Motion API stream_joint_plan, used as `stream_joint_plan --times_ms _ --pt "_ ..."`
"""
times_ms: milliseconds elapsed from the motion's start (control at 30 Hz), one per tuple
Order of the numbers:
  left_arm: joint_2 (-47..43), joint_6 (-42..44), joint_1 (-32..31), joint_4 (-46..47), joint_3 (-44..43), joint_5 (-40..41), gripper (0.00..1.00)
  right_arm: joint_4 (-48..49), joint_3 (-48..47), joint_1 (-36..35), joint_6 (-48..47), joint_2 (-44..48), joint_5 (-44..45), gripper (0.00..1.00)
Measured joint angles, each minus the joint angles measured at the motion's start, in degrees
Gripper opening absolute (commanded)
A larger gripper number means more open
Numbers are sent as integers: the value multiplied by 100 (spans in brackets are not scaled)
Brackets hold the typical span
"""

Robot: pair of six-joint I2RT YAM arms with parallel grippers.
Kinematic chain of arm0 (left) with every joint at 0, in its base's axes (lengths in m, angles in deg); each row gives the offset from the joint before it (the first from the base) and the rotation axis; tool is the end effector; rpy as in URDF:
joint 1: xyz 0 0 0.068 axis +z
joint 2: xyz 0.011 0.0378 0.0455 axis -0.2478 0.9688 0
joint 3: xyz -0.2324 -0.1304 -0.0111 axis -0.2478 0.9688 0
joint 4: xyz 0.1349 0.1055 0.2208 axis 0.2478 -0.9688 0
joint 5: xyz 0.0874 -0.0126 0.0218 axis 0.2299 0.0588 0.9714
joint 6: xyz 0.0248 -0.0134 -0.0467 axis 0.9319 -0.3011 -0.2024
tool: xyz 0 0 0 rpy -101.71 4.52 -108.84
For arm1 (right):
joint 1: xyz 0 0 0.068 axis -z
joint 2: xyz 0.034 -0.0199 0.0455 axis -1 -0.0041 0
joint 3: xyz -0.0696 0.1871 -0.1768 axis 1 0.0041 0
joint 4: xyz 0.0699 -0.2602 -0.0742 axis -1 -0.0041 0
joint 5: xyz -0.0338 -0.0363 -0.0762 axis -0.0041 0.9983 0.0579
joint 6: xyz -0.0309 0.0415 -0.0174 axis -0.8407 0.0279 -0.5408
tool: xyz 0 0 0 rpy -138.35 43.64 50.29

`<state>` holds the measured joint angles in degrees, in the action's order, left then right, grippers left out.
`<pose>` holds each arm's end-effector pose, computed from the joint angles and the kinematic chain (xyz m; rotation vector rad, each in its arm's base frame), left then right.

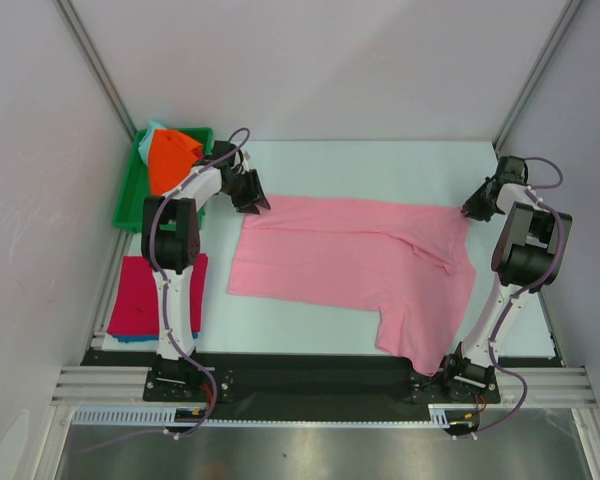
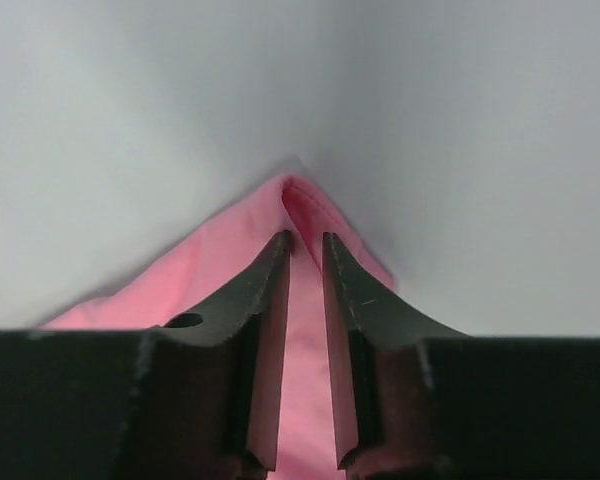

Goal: Fold and stack the t-shirts
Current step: Fold the tshirt

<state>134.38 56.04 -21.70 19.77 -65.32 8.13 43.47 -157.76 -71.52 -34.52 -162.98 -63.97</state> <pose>0.4974 -0.0788 0.1418 -0.2132 2.6991 -0.7059 0.4413 -0.1410 0.1494 0.8802 2.3752 0.1934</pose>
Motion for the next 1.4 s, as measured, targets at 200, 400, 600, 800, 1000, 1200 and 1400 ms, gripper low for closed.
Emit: stream_joint_plan --times_ms 200,400,600,800,1000,1200,1400 --pt "11 -48 22 2 0 -17 47 -31 -293 22 68 -118 219 0" --pt "11 -55 55 33 37 -63 47 -96 -387 76 157 -170 326 31" --pt "9 -63 76 79 74 -114 47 -103 -385 74 133 -157 315 42" --pt "-127 -42 79 81 208 33 47 -83 -376 61 133 -129 114 46" --pt "-369 -39 96 105 527 219 47 -103 -380 9 133 -133 -24 47" --pt "-365 -39 101 90 522 216 46 -131 -409 -20 129 -190 -85 38" --pt "-326 -42 103 81 498 212 47 -127 -409 -17 164 -282 -170 29"
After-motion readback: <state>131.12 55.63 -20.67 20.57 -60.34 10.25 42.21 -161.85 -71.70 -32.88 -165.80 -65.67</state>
